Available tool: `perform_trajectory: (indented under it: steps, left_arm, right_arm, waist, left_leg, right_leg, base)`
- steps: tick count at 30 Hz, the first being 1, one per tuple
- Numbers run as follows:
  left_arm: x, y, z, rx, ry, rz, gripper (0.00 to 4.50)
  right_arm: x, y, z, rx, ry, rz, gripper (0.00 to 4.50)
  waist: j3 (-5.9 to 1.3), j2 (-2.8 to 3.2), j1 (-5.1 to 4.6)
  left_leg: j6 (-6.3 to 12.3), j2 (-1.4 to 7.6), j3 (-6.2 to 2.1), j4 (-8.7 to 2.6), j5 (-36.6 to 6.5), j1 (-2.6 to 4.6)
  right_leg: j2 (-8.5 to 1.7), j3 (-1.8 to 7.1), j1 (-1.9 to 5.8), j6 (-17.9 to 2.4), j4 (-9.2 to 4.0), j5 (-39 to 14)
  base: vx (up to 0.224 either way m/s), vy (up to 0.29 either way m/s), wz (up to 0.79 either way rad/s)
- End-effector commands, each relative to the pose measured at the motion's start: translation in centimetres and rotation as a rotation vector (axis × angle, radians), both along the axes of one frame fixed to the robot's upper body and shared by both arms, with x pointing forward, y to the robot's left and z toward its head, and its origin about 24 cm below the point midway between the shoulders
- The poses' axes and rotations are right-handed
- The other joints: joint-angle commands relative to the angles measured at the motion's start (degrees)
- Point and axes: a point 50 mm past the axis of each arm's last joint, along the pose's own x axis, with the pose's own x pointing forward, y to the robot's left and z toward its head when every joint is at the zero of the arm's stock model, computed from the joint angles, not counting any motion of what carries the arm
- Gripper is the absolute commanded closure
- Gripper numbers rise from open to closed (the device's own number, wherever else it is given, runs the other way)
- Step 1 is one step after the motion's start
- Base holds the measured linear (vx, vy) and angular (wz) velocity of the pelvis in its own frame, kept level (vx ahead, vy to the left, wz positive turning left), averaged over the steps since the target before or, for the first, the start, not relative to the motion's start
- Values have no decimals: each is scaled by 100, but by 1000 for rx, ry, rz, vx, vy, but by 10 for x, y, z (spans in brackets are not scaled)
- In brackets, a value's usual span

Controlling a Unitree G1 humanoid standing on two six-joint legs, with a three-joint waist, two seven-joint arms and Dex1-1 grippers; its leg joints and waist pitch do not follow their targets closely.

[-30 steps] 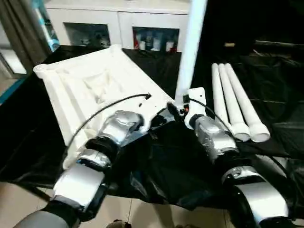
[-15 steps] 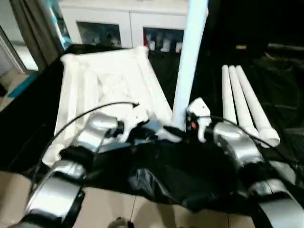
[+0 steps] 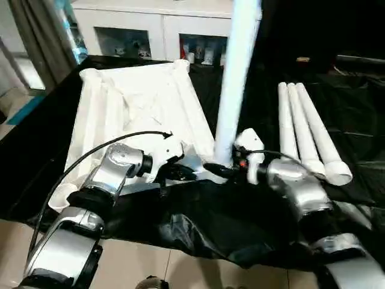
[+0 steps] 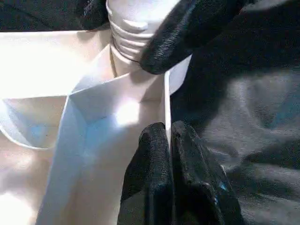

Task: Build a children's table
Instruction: Rotate leg to tighten

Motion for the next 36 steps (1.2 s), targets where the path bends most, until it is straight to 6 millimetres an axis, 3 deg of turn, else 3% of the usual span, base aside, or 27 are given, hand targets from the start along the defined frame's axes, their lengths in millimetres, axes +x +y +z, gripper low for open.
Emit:
perform_trajectory:
  steps: [1,2,3,4,5,6,7,8,10,14,16,19,24,28,30,35,36]
  left_arm:
    - [6,-9,8,-31,-41,14,450]
    - [12,-12,7,-11,-62,79,450]
    - [13,-13,7,-8,-65,93,450]
    - [16,-15,7,-4,-71,127,450]
    - [23,-27,10,-20,-81,213,450]
    - [23,-27,10,-20,-82,216,450]
    - [28,-36,13,-26,-95,275,450]
    - [32,-43,15,-32,-104,325,450]
    - [33,-47,16,-37,-108,353,450]
    - [36,-67,20,-65,-121,386,450]
    - [35,-69,20,-66,-123,372,450]
    - [35,-68,20,-64,-125,365,450]
    - [31,-56,20,-74,-143,256,450]
    - [23,-39,17,-64,-127,129,450]
    - [21,-34,16,-55,-119,108,450]
    - [5,-17,14,-102,-41,-62,450]
    - [4,-15,14,-104,-32,-76,450]
  right_arm:
    - [6,-13,-8,-28,29,-173,175]
    - [12,-15,-13,-46,55,-303,175]
    - [13,-15,-14,-52,60,-329,175]
    - [15,-16,-16,-70,72,-390,175]
    - [20,-16,-22,-89,109,-552,175]
    - [20,-16,-22,-88,110,-555,175]
    - [22,-11,-23,-74,136,-617,175]
    - [24,-5,-23,-59,154,-662,175]
    - [25,-1,-22,-53,158,-673,175]
    - [30,31,-11,4,116,-593,175]
    - [32,35,-7,14,96,-582,119]
    - [34,35,-4,14,72,-581,84]
    - [33,26,4,45,9,-422,84]
    - [27,10,9,40,-20,-229,84]
    - [25,5,11,26,-32,-189,84]
    - [12,-19,16,-36,-45,51,84]
    - [11,-21,17,-37,-42,68,84]
  waist:
    - [-435,-31,-35]
    - [-433,-10,-36]
    - [-422,2,-77]
    - [-425,-1,-83]
    - [-432,-11,-99]
    - [-435,39,-109]
    - [-440,26,-140]
    - [-446,47,-143]
    - [-452,21,-141]
    - [-485,47,-126]
    - [-481,36,-124]
    - [-470,46,-137]
    - [-465,33,-161]
    - [-477,34,-109]
    - [-490,29,-77]
    - [-466,41,30]
    - [-461,-5,30]
  left_leg:
    - [71,327,-182,-429,-1345,223]
    - [52,328,-187,-432,-1364,222]
    - [-11,316,-179,-444,-1393,224]
    - [-56,317,-193,-450,-1423,231]
    - [-79,305,-191,-445,-1449,230]
    - [-95,304,-192,-438,-1428,229]
    - [-156,293,-192,-438,-1489,261]
    - [-151,289,-185,-430,-1480,250]
    - [-71,274,-188,-428,-1339,221]
    - [231,269,-182,-384,-1023,183]
    - [355,268,-182,-377,-959,165]
    - [374,274,-186,-389,-1098,181]
    - [406,273,-188,-386,-1167,160]
    - [679,302,-169,-348,-816,122]
    - [706,314,-164,-339,-800,148]
    - [627,354,-153,-357,-1010,182]
    - [600,351,-149,-362,-1039,182]
  right_leg:
    - [-466,277,218,-1311,-437,-1160]
    - [-468,279,222,-1301,-433,-1165]
    - [-434,286,194,-1301,-439,-1135]
    - [-439,280,213,-1303,-432,-1145]
    - [-450,280,226,-1302,-440,-1150]
    - [-449,283,223,-1319,-430,-1091]
    - [-439,280,211,-1331,-454,-1074]
    - [-438,282,224,-1346,-439,-987]
    - [-439,275,251,-1344,-440,-794]
    - [-458,259,291,-1440,-401,-246]
    - [-461,249,308,-1468,-395,-188]
    - [-455,241,295,-1465,-421,-400]
    - [-461,239,323,-1463,-426,-476]
    - [-446,222,335,-1580,-352,-20]
    - [-444,216,323,-1609,-346,7]
    - [-448,234,274,-1598,-356,-319]
    - [-448,238,271,-1580,-365,-393]
  base:
    - [0,0,0]
    - [0,0,0]
    - [0,0,0]
    - [0,0,0]
    - [0,0,0]
    - [0,0,0]
    - [0,0,0]
    - [0,0,0]
    - [0,0,0]
    - [0,0,0]
    - [0,0,0]
    - [0,0,0]
    - [0,0,0]
    - [0,0,0]
    - [0,0,0]
    - [0,0,0]
    - [0,0,0]
